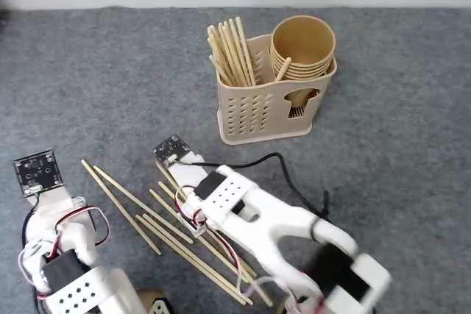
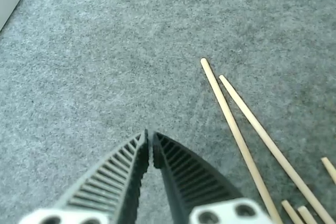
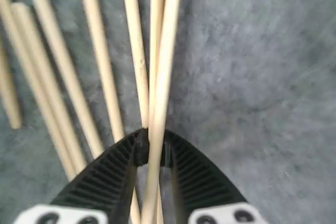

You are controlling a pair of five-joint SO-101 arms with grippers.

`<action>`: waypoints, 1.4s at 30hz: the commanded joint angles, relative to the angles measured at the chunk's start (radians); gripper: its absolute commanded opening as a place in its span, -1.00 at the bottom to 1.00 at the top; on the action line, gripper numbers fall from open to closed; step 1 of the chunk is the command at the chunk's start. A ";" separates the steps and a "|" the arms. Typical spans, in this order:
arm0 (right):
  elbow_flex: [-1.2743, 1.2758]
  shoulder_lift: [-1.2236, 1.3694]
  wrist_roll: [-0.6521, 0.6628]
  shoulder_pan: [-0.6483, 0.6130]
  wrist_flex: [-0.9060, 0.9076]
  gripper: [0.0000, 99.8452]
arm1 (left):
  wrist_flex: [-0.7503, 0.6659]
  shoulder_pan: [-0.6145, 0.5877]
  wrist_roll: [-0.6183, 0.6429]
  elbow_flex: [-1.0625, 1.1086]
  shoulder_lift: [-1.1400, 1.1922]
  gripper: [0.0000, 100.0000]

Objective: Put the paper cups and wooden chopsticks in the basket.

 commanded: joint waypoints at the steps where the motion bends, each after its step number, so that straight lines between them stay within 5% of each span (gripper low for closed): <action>1: -0.032 -0.226 0.021 0.021 0.064 -0.98 | -0.020 0.006 -0.005 -0.007 -0.012 -0.97; 18: -0.091 -0.697 0.137 0.159 0.084 -0.98 | -0.020 0.006 -0.005 -0.007 -0.012 -0.97; 31: -0.516 -0.654 0.129 0.239 0.082 -0.98 | -0.020 0.006 -0.005 -0.007 -0.012 -0.97; 42: -0.609 -0.510 0.132 0.341 -0.305 -0.98 | -0.020 0.006 -0.006 -0.007 -0.012 -0.97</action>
